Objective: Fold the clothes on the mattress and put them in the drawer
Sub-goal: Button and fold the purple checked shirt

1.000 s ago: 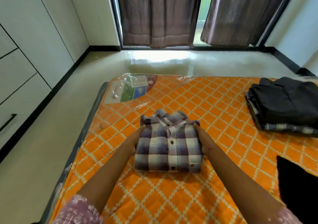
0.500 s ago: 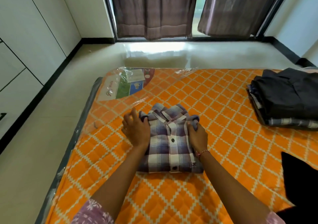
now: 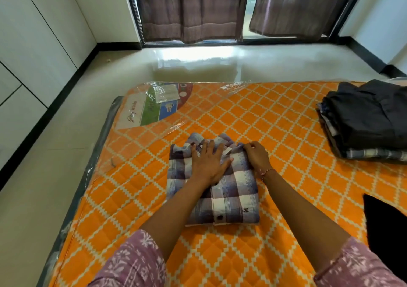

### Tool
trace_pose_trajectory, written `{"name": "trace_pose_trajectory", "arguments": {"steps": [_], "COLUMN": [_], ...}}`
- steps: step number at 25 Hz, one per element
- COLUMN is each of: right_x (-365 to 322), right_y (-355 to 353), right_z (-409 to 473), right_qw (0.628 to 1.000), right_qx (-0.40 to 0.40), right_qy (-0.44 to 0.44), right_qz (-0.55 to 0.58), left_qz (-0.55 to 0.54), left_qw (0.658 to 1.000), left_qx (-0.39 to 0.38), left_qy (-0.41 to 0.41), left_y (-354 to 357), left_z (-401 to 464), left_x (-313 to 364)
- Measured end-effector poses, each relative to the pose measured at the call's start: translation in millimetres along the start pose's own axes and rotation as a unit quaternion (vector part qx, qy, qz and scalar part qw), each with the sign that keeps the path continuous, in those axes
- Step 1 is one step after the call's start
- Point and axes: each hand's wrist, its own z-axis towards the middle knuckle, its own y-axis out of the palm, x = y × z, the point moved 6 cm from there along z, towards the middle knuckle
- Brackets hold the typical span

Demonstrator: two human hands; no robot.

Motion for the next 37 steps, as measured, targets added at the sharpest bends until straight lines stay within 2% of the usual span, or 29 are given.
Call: {"name": "trace_pose_trajectory", "arguments": {"steps": [1,4,6,7,9,10,11,13,14,16,18,20,21,22,23,25,27,28,31,32,37], "right_x": [2.0,9.2,10.2,10.2,12.2,12.9,14.7,17.7,18.2,16.5,17.3,25.3,32.1,39.3,46.3,58.3,63.1,62.7,58.4,56.6,41.3], "right_y": [4.1,18.4,19.5,15.6,10.4,11.7,16.1,24.2,26.0,26.9,23.2,15.0,11.4,9.6,10.6,16.2,20.3,21.3,14.8,7.4,-73.4], "right_z": [-8.2,-32.0,-44.2,-50.1,-59.8,-61.8,-62.5,-61.7,-61.3,-60.9,-57.6,-54.3,-54.4,-56.3,-60.0,-70.2,-83.0,-87.3,-94.0,-94.9,-75.3], "right_qw": [0.998,0.986,0.976,0.973,0.973,0.978,0.984,0.990,0.990,0.988,0.989,0.994,0.996,0.997,0.998,0.983,0.958,0.948,0.936,0.939,0.959], "right_qx": [0.026,0.027,0.035,0.051,0.069,0.060,0.047,0.037,0.036,0.027,0.037,0.057,0.052,0.032,-0.006,-0.111,-0.198,-0.218,-0.217,-0.206,-0.153], "right_qy": [-0.031,-0.090,-0.117,-0.134,-0.158,-0.153,-0.134,-0.093,-0.085,-0.092,-0.085,-0.025,0.011,0.041,0.065,0.121,0.130,0.122,0.089,0.073,0.012], "right_qz": [-0.040,-0.138,-0.181,-0.182,-0.153,-0.131,-0.108,-0.096,-0.107,-0.121,-0.112,-0.088,-0.074,-0.056,-0.024,0.080,0.164,0.195,0.261,0.265,0.237], "left_qz": [0.008,-0.012,-0.071,-0.110,-0.181,-0.209,-0.245,-0.341,-0.376,-0.403,-0.409,-0.465,-0.501,-0.532,-0.546,-0.559,-0.606,-0.640,-0.734,-0.747,-0.736], "left_qw": [1.000,0.995,0.991,0.989,0.969,0.956,0.948,0.932,0.920,0.902,0.878,0.814,0.777,0.749,0.739,0.745,0.735,0.718,0.645,0.635,0.661], "left_qx": [-0.005,-0.039,-0.003,0.048,0.166,0.182,0.158,0.063,0.043,0.082,0.142,0.165,0.133,0.068,-0.005,-0.093,-0.092,-0.072,-0.008,-0.002,0.037], "left_qy": [0.016,0.092,0.109,0.084,-0.035,-0.094,-0.126,-0.109,-0.099,-0.133,-0.204,-0.308,-0.358,-0.389,-0.394,-0.352,-0.290,-0.263,-0.211,-0.197,-0.146], "left_y": [-2.2,-12.1,-29.6,-42.9,-61.9,-63.6,-59.4,-45.8,-41.4,-41.5,-42.6,-36.5,-27.4,-15.8,-6.8,6.3,11.5,12.5,12.0,11.1,-15.4], "left_z": [4.9,13.4,11.4,7.0,-8.6,-16.7,-23.5,-34.0,-36.2,-29.8,-21.7,-29.4,-39.6,-53.2,-67.3,-86.3,-96.8,-100.5,-107.7,-108.2,-70.3], "left_x": [-2.0,-1.4,-8.8,-21.0,-72.8,-104.8,-131.9,-153.3,-151.6,-147.9,-145.5,-146.5,-145.5,-140.0,-131.5,-116.6,-100.4,-92.1,-70.8,-61.8,2.2]}}
